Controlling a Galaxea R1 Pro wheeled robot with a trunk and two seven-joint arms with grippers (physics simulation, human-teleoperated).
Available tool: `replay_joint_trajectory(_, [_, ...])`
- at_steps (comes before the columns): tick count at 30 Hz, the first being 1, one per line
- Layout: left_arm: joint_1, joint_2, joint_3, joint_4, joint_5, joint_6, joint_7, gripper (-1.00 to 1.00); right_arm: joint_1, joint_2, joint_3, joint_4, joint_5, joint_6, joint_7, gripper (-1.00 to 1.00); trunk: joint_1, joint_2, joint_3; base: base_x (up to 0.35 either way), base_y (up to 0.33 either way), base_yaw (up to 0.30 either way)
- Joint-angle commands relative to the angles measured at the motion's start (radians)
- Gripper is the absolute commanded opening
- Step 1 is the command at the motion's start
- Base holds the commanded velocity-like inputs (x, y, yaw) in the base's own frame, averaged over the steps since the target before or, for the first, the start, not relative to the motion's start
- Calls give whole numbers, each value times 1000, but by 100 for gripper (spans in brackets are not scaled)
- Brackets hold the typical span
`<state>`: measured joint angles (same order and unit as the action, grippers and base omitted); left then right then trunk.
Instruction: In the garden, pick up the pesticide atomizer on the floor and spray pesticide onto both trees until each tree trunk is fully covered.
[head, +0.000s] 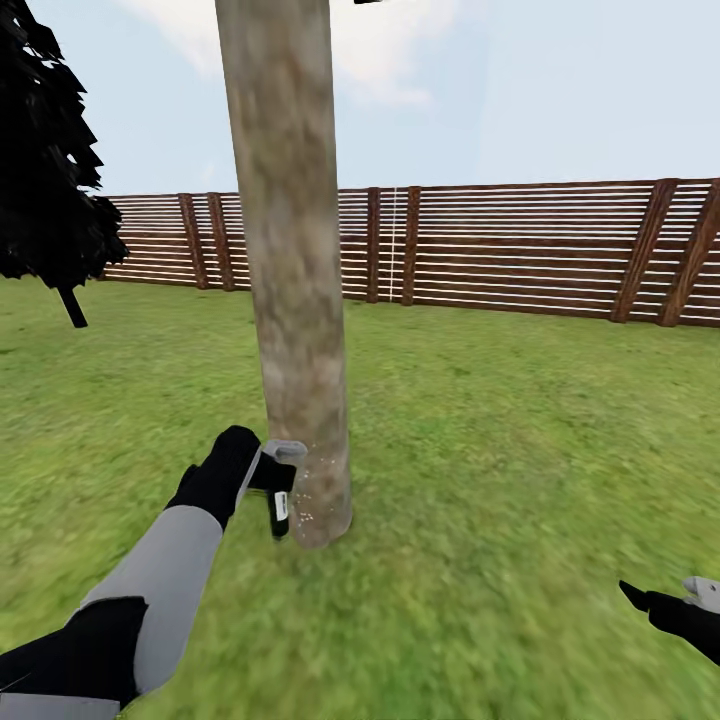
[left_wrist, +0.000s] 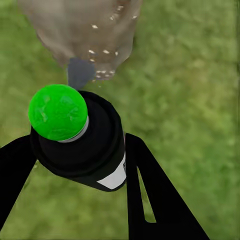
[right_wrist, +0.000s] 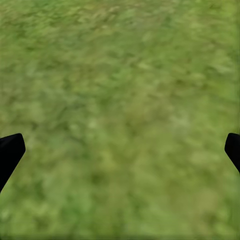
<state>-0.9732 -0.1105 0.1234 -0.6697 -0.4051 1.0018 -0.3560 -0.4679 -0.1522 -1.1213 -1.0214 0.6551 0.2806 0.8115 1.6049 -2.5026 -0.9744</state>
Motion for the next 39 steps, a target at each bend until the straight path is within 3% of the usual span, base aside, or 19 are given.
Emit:
replay_joint_trajectory(1, [-12,0,-10,16,-1,1,0,-100,0,0,0,0,0,0,0,100,0,0,0,0,0,0])
replay_joint_trajectory(6, [-128,0,-23,166,-1,1,0,-100,0,-1,0,1,0,0,0,100,0,0,0,0,0,0])
replay_joint_trajectory(16, [-295,0,-24,255,-1,1,-22,-100,0,-1,0,3,0,0,0,100,0,0,0,0,0,0])
replay_joint_trajectory(24, [-366,0,-24,267,-1,3,-27,-100,0,-1,0,4,0,0,0,100,0,0,0,0,0,0])
replay_joint_trajectory(28, [-415,0,-24,328,-1,3,-27,-100,0,-1,0,4,0,0,0,100,0,0,0,0,0,0])
replay_joint_trajectory(34, [-472,0,-24,345,-1,4,-27,-100,0,-3,-1,4,-1,0,0,100,0,0,0,0,0,0])
replay_joint_trajectory(39, [-517,19,-22,395,-1,4,-27,-100,0,-3,-2,4,-1,0,0,100,0,0,0,0,0,0])
